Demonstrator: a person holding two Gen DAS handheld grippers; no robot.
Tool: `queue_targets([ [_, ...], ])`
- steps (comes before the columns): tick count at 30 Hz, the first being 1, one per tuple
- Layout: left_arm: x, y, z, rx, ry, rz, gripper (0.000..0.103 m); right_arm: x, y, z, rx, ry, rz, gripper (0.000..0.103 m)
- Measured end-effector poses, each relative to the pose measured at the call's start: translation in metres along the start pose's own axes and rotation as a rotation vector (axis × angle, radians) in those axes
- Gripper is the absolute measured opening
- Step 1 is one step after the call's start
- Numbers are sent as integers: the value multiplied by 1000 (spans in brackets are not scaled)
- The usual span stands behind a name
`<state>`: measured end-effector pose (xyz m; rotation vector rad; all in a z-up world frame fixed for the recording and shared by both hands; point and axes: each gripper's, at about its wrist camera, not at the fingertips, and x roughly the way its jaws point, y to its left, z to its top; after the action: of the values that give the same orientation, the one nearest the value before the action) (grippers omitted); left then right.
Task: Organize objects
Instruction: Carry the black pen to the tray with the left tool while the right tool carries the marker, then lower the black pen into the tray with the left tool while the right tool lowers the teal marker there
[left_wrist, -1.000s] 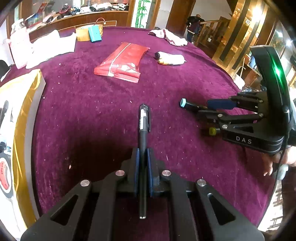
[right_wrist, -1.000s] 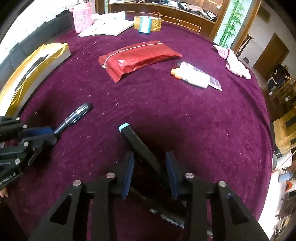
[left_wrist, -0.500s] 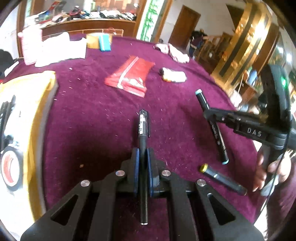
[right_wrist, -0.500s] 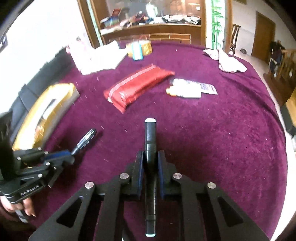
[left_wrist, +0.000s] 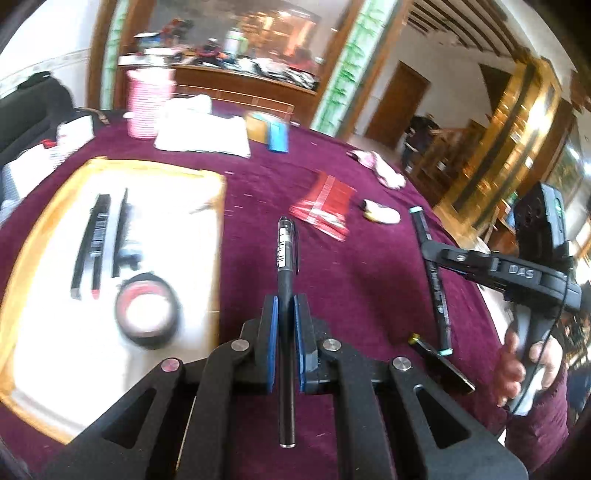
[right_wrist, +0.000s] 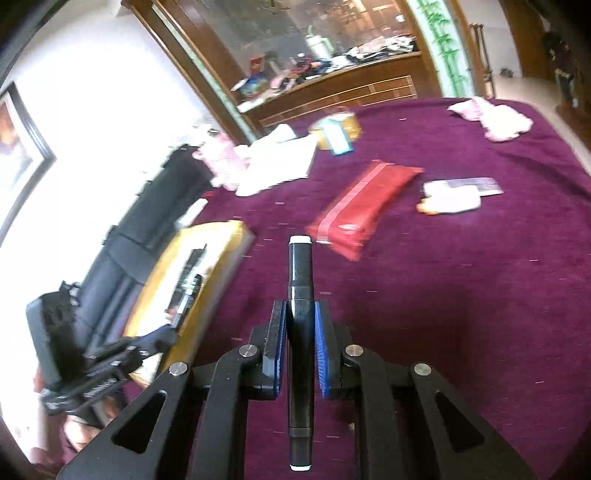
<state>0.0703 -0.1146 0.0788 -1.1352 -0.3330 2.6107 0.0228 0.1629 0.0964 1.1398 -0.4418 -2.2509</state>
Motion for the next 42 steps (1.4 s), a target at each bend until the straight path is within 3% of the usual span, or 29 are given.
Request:
queue_targets([
  [6,-16,58,-2,-101,-21,81,6,36,43,3,44,56,129,13],
  [12,-20,101,7,-120,-18,154,6,88,80,-2,97,133,197,13],
  [18,-8,141,32,-117,12,222,6,138,107,-1,95,182,125,13],
  [26,30,176,50,-147,97,222,6,185,119,15,80,214,-5,13],
  [33,39,176,51,-146,147,245,7,210,120,20,80,232,-75,13],
  [42,37,182,52,-188,147,247,7,215,123,20,33,211,-148,13],
])
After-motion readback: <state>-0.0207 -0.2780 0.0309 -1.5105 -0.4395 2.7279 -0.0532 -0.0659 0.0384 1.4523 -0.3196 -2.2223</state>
